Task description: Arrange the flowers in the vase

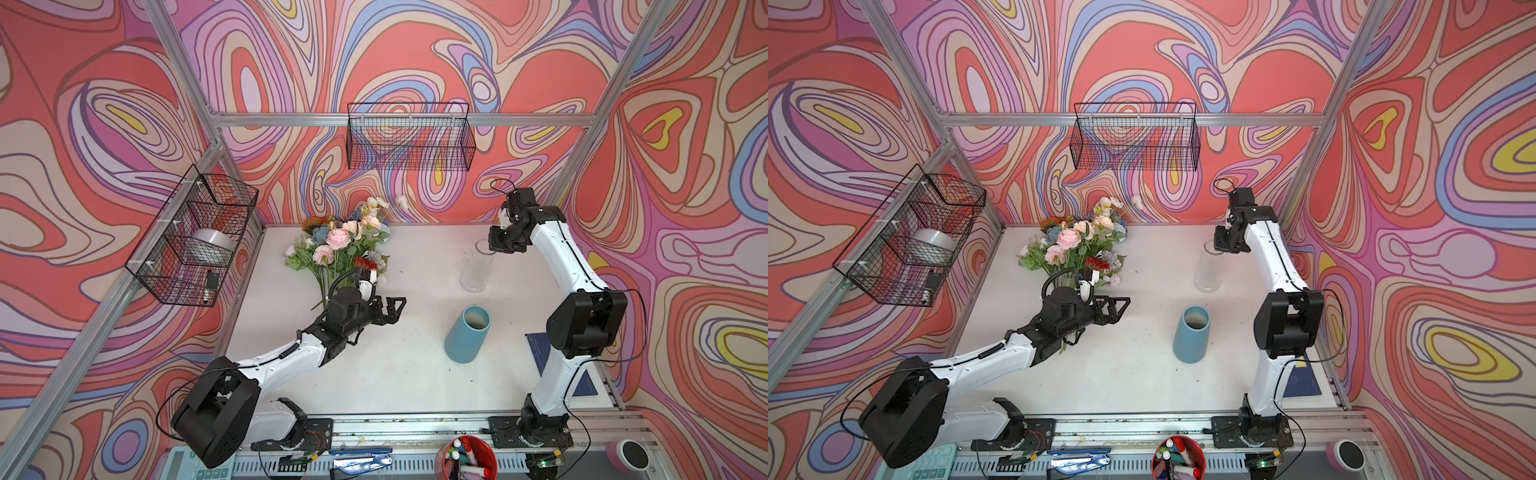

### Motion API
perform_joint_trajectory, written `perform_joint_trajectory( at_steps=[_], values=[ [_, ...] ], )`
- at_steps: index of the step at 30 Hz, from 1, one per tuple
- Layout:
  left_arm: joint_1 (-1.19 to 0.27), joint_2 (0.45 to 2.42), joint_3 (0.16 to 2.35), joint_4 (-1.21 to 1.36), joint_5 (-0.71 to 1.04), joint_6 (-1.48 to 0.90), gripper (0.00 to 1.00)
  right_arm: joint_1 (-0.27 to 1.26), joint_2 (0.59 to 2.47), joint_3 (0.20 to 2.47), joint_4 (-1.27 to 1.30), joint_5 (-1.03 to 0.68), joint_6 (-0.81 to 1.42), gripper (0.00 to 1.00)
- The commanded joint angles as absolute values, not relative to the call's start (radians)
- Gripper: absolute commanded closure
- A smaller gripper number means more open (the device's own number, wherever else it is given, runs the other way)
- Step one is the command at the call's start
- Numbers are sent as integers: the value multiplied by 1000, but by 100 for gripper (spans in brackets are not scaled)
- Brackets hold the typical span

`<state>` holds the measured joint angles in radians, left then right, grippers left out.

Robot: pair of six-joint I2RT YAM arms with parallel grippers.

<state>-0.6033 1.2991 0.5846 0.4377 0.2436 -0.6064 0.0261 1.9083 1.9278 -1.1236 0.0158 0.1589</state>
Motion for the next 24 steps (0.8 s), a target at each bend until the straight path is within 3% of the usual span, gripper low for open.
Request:
perform_joint_trajectory(
  at_steps=[1,14,22,24],
  values=[
    [-610,1326,629,436,253,-605,0,15,1822,1921,-1143,164,175,100],
    [-609,1422,717,423,352,-575,0,-230,1593,1624,-1042,84,241,100],
    [-609,1430,730,420,359,-577,0,-318,1591,1555,-992,-43,265,100],
    [-609,1424,731,413,356,-575,0,-316,1587,1554,-989,-40,272,88]
  ],
)
